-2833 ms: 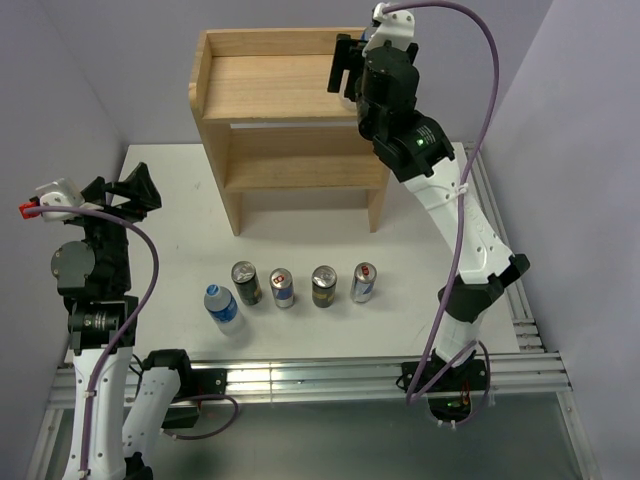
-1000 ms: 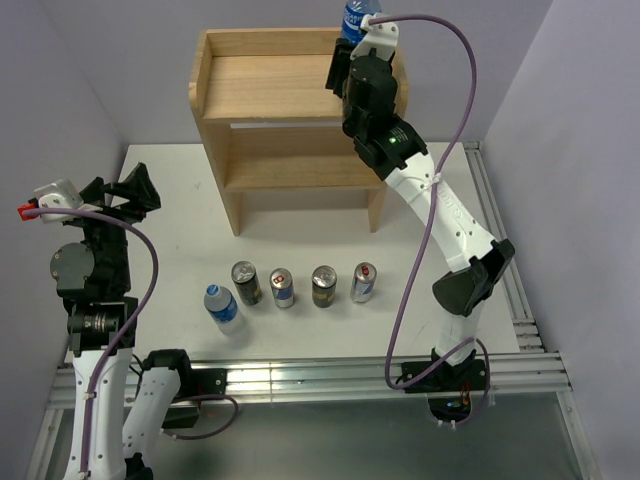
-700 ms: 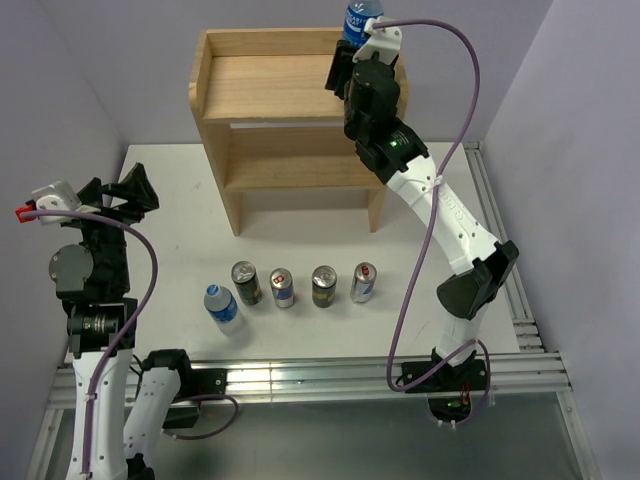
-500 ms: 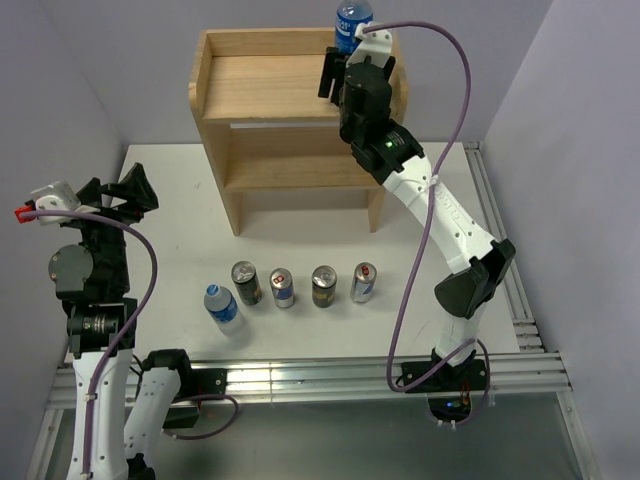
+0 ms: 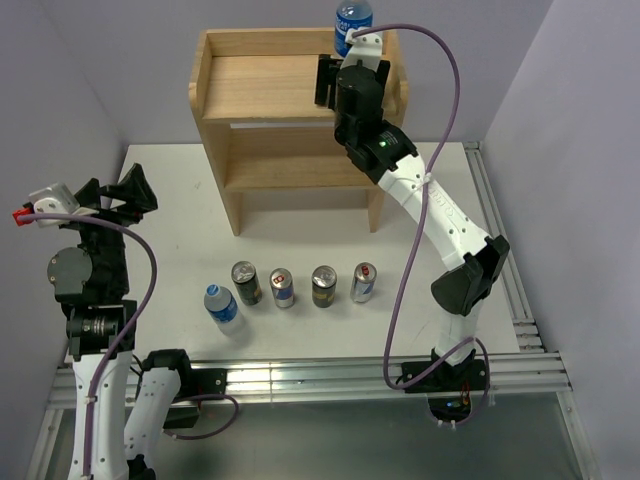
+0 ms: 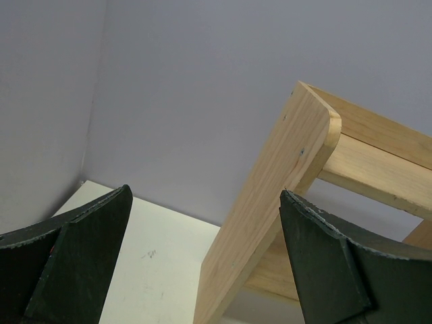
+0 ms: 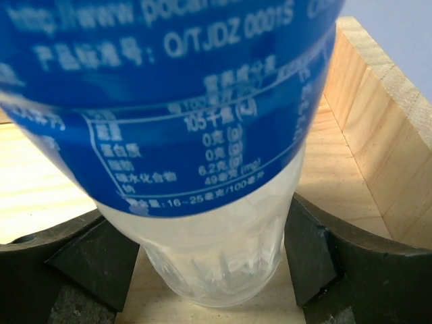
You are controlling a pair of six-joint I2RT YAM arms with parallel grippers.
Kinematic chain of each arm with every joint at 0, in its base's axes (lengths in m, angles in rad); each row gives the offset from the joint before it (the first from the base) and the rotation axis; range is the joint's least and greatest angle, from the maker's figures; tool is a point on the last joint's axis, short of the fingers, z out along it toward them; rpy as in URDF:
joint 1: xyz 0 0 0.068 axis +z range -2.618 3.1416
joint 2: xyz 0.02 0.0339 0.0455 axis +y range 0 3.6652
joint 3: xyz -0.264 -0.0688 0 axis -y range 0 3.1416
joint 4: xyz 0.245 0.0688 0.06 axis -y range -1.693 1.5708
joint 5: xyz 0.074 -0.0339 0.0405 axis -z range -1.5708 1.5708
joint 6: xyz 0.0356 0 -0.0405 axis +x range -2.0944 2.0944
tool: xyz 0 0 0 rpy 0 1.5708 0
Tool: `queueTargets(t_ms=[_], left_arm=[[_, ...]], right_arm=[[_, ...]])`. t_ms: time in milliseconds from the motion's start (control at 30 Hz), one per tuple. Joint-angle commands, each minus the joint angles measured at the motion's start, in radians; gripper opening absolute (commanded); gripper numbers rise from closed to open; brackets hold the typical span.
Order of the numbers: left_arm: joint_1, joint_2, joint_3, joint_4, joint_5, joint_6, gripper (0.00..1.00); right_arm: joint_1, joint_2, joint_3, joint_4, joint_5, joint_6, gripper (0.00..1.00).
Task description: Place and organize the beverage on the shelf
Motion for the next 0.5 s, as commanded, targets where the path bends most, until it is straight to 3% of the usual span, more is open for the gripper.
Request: queueTargets(t_ms=[0, 467], left_arm=[[0.007, -0.010, 0.000, 0.024, -0.007, 0.001, 0.98], [0.008, -0.009, -0.002, 0.025, -0.004, -0.002, 0.98]], right_arm=[[0.007, -0.004, -0.033, -0.097, 0.053, 0.022, 0.85], [0.032, -0.110, -0.107, -0.102, 0.105, 0.022, 0.88]])
